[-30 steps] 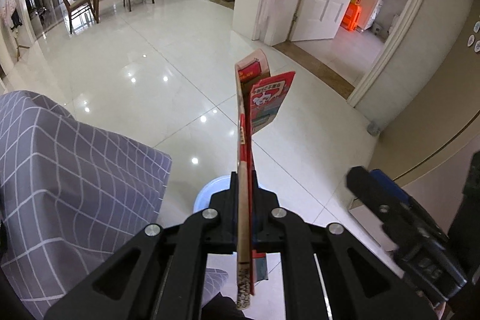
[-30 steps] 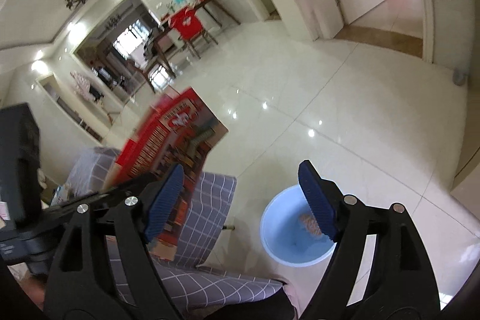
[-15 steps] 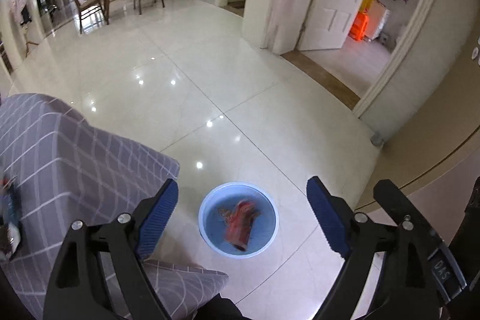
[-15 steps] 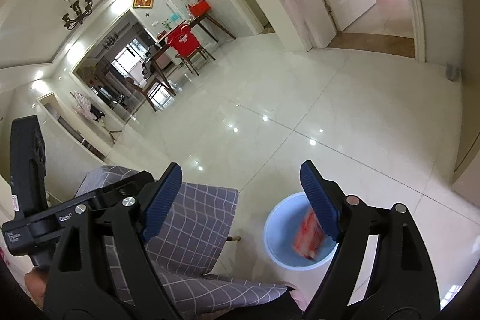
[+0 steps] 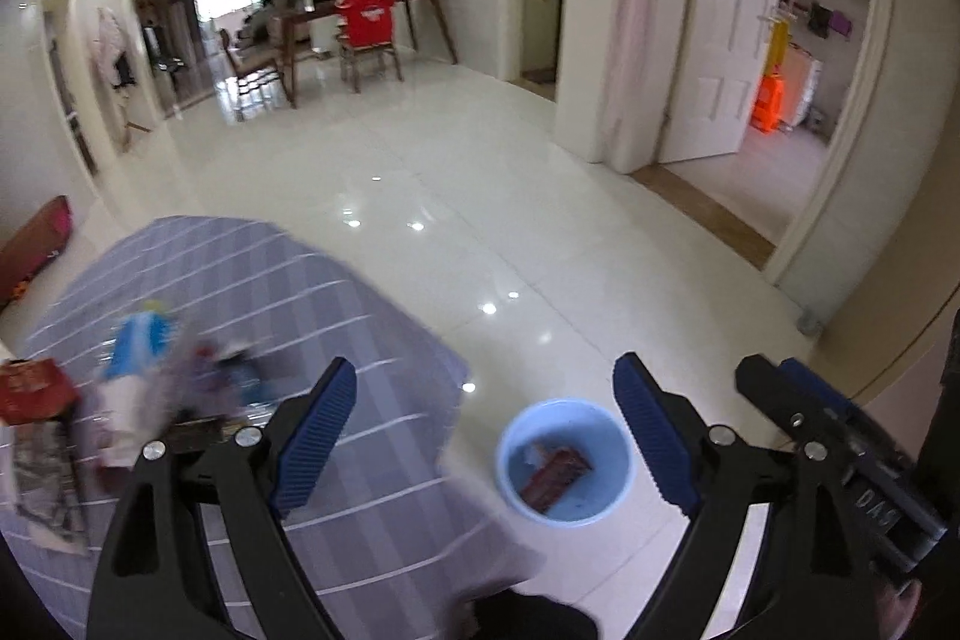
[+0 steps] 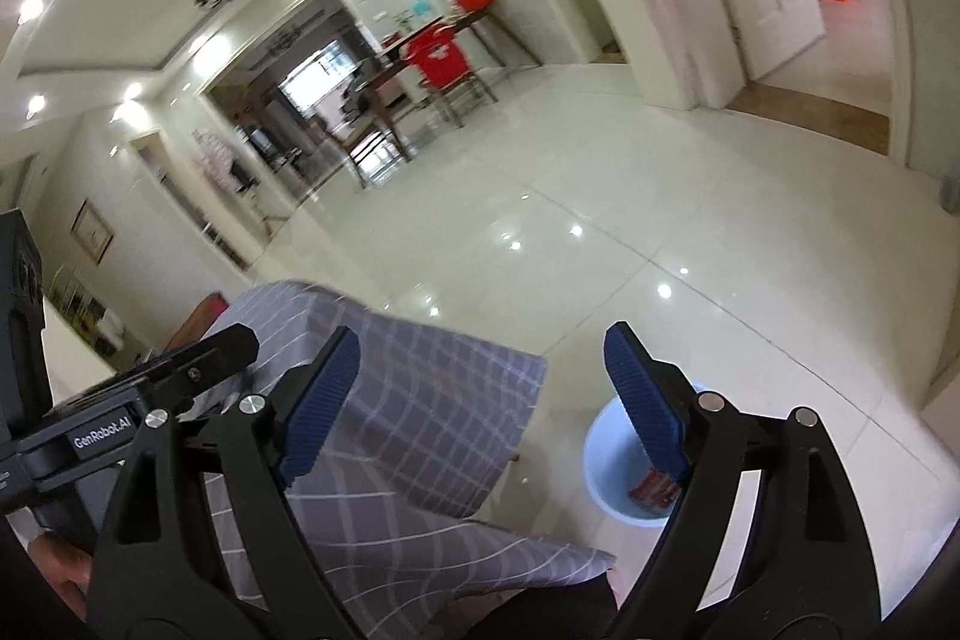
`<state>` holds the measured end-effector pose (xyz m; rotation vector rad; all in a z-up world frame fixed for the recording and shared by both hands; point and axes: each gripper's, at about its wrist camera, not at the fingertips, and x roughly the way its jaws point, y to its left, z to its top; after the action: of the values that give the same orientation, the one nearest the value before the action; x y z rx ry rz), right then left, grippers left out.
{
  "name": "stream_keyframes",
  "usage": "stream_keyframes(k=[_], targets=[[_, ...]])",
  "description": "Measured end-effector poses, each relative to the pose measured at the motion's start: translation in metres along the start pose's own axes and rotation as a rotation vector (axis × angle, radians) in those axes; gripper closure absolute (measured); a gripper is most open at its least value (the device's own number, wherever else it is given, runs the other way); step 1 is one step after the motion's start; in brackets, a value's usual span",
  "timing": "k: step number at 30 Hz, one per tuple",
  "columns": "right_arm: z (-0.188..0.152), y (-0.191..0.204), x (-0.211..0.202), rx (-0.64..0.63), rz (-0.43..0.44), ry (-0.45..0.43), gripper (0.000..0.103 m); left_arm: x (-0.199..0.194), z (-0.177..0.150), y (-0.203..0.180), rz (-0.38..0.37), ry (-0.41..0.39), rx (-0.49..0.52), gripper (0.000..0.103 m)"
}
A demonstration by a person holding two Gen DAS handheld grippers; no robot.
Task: Collect trash
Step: 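Move both open tools back over the trash on the table, then grasp the black snack wrapper with the left tool while the right tool grasps the blue toothpaste tube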
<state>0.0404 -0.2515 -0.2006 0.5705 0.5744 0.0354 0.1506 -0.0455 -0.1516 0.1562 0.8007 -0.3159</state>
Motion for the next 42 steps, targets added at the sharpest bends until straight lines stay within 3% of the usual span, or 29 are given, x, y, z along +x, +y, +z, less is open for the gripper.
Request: stream_keyframes(k=[7, 12, 19, 21, 24, 27, 28, 31, 33, 36, 41, 42], targets=[[-0.018, 0.081, 0.030, -0.149, 0.109, 0.088, 0.021, -0.023, -0.018, 0.095, 0.058, 0.023, -0.168, 0.017], [-0.030, 0.122, 0.050, -0.208, 0.159, 0.131, 0.021, -0.021, -0.039, 0.151, -0.076, 0.070, -0.345, 0.018], [-0.038, 0.126, 0.066, -0.219, 0.162, 0.168, 0.021, -0.001, -0.048, 0.162, -0.175, 0.086, -0.496, 0.018], [-0.033, 0.122, 0.071, -0.218, 0.159, 0.175, 0.021, 0.010, -0.045, 0.162, -0.168, 0.091, -0.533, 0.019], [-0.033, 0.118, 0.076, -0.223, 0.158, 0.183, 0.021, 0.025, -0.042, 0.163, -0.149, 0.114, -0.565, 0.031], [-0.031, 0.118, 0.083, -0.223, 0.166, 0.192, 0.021, 0.041, -0.041, 0.164, -0.060, 0.141, -0.571, 0.043], [-0.031, 0.117, 0.084, -0.226, 0.167, 0.195, 0.021, 0.044, -0.042, 0.166, -0.035, 0.147, -0.576, 0.055], [-0.030, 0.122, 0.095, -0.240, 0.177, 0.219, 0.021, 0.048, -0.044, 0.171, 0.018, 0.155, -0.572, 0.078], [-0.032, 0.127, 0.101, -0.253, 0.182, 0.232, 0.021, 0.049, -0.046, 0.170, 0.024, 0.161, -0.551, 0.080], [-0.037, 0.139, 0.112, -0.285, 0.193, 0.261, 0.021, 0.049, -0.052, 0.175, 0.047, 0.167, -0.528, 0.099], [-0.043, 0.162, 0.125, -0.346, 0.213, 0.305, 0.022, 0.035, -0.064, 0.179, 0.048, 0.158, -0.492, 0.101], [-0.044, 0.166, 0.127, -0.354, 0.223, 0.313, 0.026, 0.030, -0.067, 0.179, 0.050, 0.154, -0.478, 0.101]])
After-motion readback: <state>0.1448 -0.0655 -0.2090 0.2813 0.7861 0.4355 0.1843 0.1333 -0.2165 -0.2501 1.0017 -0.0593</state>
